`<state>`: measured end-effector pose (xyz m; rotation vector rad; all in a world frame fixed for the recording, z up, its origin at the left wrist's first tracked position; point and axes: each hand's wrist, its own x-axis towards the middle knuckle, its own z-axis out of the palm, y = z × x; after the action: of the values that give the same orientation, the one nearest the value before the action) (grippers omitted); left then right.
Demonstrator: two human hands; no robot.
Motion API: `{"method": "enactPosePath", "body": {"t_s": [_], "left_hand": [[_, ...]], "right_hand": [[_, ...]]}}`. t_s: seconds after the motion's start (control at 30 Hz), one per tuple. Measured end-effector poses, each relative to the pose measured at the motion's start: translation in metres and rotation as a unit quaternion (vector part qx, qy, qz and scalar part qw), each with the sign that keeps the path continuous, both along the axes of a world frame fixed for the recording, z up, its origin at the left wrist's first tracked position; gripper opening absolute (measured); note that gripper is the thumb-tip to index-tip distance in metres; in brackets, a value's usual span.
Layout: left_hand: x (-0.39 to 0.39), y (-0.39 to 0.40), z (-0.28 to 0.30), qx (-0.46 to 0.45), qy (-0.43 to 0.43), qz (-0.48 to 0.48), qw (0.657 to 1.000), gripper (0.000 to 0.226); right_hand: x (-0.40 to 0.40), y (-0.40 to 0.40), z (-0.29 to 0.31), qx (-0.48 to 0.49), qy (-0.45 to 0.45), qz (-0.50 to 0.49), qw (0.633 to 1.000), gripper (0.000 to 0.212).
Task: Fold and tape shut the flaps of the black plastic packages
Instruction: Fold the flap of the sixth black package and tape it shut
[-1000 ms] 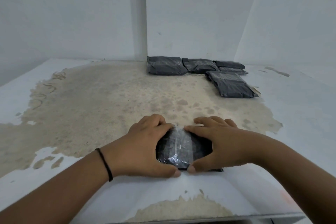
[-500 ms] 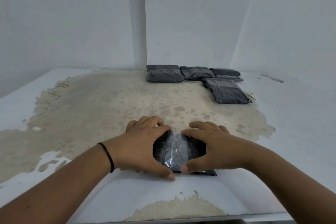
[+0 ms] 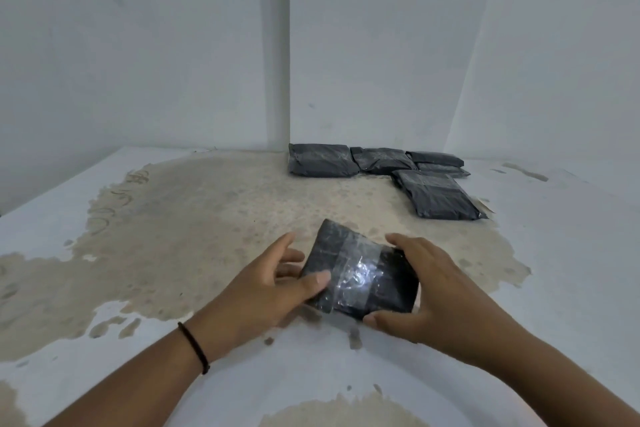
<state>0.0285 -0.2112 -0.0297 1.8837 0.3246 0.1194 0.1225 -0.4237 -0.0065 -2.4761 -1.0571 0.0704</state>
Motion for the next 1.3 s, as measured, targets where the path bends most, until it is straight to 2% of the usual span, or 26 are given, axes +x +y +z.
{"method": "enactPosePath", "body": {"t_s": [0.1,0.17,0.23,0.27,0.3,0.37,0.4,0.47,0.53,0.63,0.77,0.83,0.9,0.97,1.07,1.17,1.2,1.23,1.27,1.3], "left_hand": [[0.002,-0.010,0.010,-0.216,-0.026,-0.023,0.976,0.060],[0.003,-0.013,0.015,-0.254,-0.074,-0.018,0.964,0.044],[0.005,-0.012,0.021,-0.259,-0.108,0.001,0.960,0.042],[0.006,-0.010,0.023,-0.258,-0.117,0.001,0.959,0.043],[0.007,-0.009,0.027,-0.257,-0.124,-0.005,0.958,0.043],[0.007,-0.006,0.034,-0.262,-0.135,-0.016,0.955,0.043],[0.007,-0.006,0.037,-0.272,-0.144,-0.022,0.951,0.042],[0.008,-0.009,0.042,-0.292,-0.165,-0.039,0.941,0.042],[0.010,-0.012,0.043,-0.288,-0.188,-0.045,0.938,0.045],[0.015,-0.012,0.040,-0.268,-0.208,-0.003,0.941,0.046],[0.025,0.002,0.037,-0.362,-0.193,0.012,0.912,0.038],[0.030,0.008,0.035,-0.377,-0.168,0.004,0.911,0.034],[0.038,0.010,0.032,-0.350,-0.125,0.002,0.928,0.027],[0.049,0.013,0.029,-0.324,-0.101,0.042,0.940,0.012],[0.066,0.019,0.026,-0.302,-0.081,0.084,0.946,0.013],[0.089,0.032,0.021,-0.300,-0.061,0.101,0.947,0.015],[0.097,0.038,0.016,-0.264,-0.062,0.118,0.955,0.014],[0.106,0.046,0.009,-0.176,-0.065,0.143,0.972,0.012],[0.112,0.055,0.001,-0.051,-0.073,0.170,0.981,0.015],[0.115,0.062,-0.006,0.062,-0.087,0.190,0.976,0.018]], "right_hand": [[-0.009,0.002,0.003,0.091,-0.034,-0.056,0.994,0.102],[-0.017,0.005,0.004,0.129,-0.043,-0.064,0.989,0.109],[-0.018,0.004,0.007,0.166,-0.017,-0.069,0.984,0.113],[-0.017,0.003,0.010,0.193,0.017,-0.083,0.978,0.109],[-0.014,0.002,0.015,0.227,0.067,-0.090,0.967,0.095],[-0.006,0.001,0.026,0.295,0.190,-0.070,0.934,0.049],[-0.003,0.001,0.030,0.314,0.246,-0.053,0.915,0.041],[-0.002,0.004,0.034,0.337,0.316,-0.050,0.885,0.039],[-0.002,0.007,0.032,0.357,0.350,-0.061,0.864,0.039],[0.001,0.013,0.028,0.378,0.419,-0.064,0.823,0.041],[0.006,0.022,0.027,0.395,0.488,-0.045,0.777,0.044],[0.010,0.031,0.026,0.401,0.497,-0.057,0.767,0.041],[0.016,0.041,0.024,0.402,0.502,-0.081,0.762,0.034],[0.024,0.050,0.023,0.383,0.503,-0.101,0.768,0.025],[0.040,0.060,0.018,0.321,0.505,-0.102,0.794,0.024],[0.060,0.072,0.011,0.321,0.498,-0.107,0.799,0.020],[0.069,0.076,0.010,0.332,0.481,-0.120,0.802,0.017],[0.080,0.080,0.008,0.337,0.455,-0.140,0.812,0.013],[0.092,0.082,0.005,0.329,0.423,-0.166,0.828,0.011],[0.106,0.085,0.002,0.305,0.383,-0.190,0.851,0.013]]}}
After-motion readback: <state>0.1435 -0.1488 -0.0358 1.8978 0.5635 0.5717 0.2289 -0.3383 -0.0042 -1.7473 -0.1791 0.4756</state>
